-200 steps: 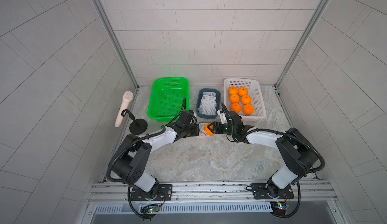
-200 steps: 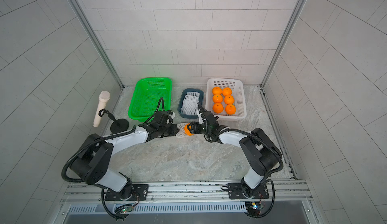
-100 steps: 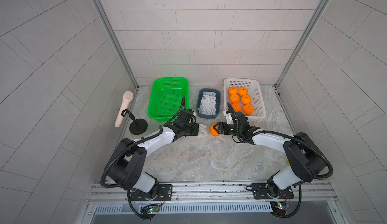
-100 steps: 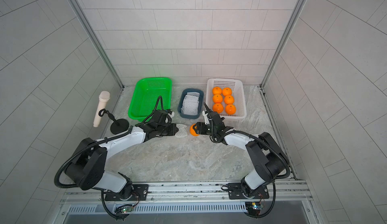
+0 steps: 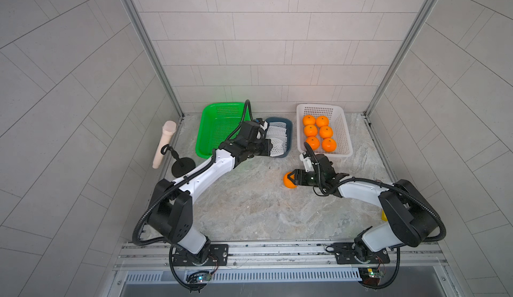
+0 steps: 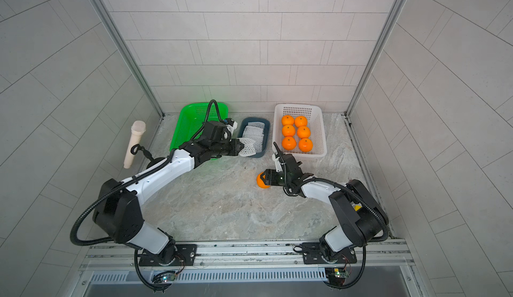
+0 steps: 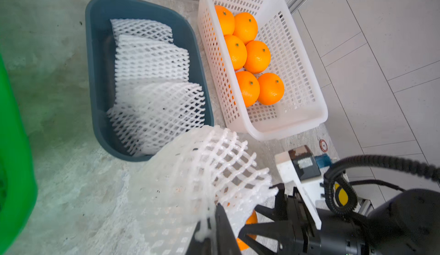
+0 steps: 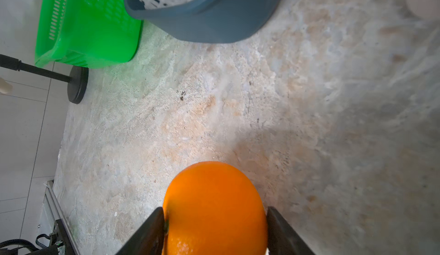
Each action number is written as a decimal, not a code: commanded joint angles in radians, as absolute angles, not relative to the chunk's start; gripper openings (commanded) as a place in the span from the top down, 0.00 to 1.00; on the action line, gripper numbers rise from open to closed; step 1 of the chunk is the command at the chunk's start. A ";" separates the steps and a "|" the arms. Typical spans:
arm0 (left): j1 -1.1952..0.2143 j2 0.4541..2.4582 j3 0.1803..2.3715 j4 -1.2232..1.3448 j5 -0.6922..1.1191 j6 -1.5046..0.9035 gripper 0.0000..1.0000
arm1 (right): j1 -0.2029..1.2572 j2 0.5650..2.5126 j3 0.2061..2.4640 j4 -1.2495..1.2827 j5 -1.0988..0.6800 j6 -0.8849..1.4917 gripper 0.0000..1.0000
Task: Remove foam nets from oranges
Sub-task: Place the foam net into the storage box.
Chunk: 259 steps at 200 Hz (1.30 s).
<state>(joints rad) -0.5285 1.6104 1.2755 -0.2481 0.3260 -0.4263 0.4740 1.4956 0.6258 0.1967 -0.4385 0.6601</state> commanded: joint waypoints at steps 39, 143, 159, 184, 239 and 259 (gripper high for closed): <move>-0.501 1.881 1.544 -0.260 0.295 -0.368 0.90 | 0.472 1.440 0.590 0.210 -0.439 0.669 0.33; -0.446 2.228 1.800 -0.339 0.305 -0.347 0.85 | 0.469 1.414 0.571 0.195 -0.422 0.666 0.33; -0.446 2.243 1.813 -0.354 0.284 -0.335 0.82 | 0.469 1.420 0.569 0.201 -0.421 0.669 0.33; -0.448 2.253 1.824 -0.375 0.253 -0.320 0.75 | 0.469 1.432 0.566 0.211 -0.424 0.675 0.33; -0.472 2.278 1.892 -0.480 0.154 -0.246 0.54 | 0.469 1.454 0.565 0.231 -0.428 0.686 0.33; -0.494 2.290 1.933 -0.534 0.080 -0.210 0.49 | 0.469 1.454 0.565 0.233 -0.428 0.686 0.33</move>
